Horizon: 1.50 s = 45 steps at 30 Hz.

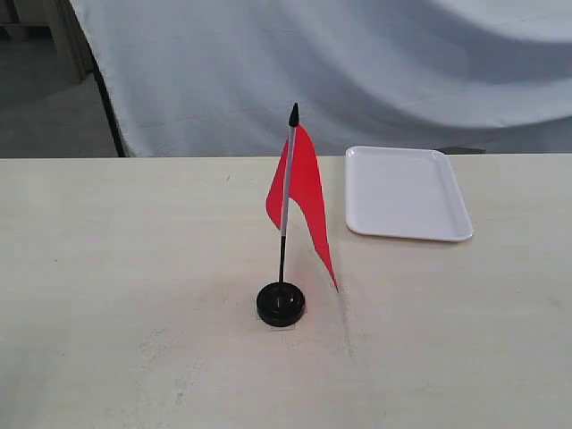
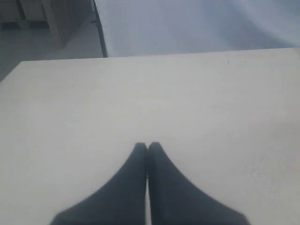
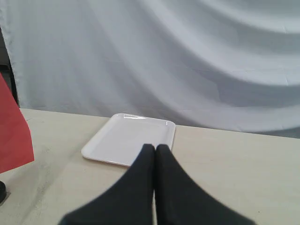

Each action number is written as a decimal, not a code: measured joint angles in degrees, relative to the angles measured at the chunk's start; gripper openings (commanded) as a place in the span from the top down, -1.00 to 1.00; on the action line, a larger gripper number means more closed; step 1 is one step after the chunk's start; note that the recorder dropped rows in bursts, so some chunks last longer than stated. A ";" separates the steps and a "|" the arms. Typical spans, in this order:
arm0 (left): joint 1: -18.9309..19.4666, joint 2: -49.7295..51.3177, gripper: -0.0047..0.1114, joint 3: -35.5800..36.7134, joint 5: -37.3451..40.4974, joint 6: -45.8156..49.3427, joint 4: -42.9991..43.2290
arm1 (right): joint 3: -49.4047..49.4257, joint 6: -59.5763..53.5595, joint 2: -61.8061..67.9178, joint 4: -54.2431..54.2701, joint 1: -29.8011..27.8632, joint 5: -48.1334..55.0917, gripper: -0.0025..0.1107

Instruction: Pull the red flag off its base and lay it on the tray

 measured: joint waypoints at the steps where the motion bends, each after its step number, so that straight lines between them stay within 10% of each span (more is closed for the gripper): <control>1: 0.00 0.00 0.92 0.00 0.00 0.00 0.00 | 0.00 0.00 0.00 0.00 0.00 0.00 0.96; 45: 0.00 0.00 0.92 0.00 0.00 0.00 0.00 | -3.50 0.25 0.00 7.93 0.00 -17.60 0.96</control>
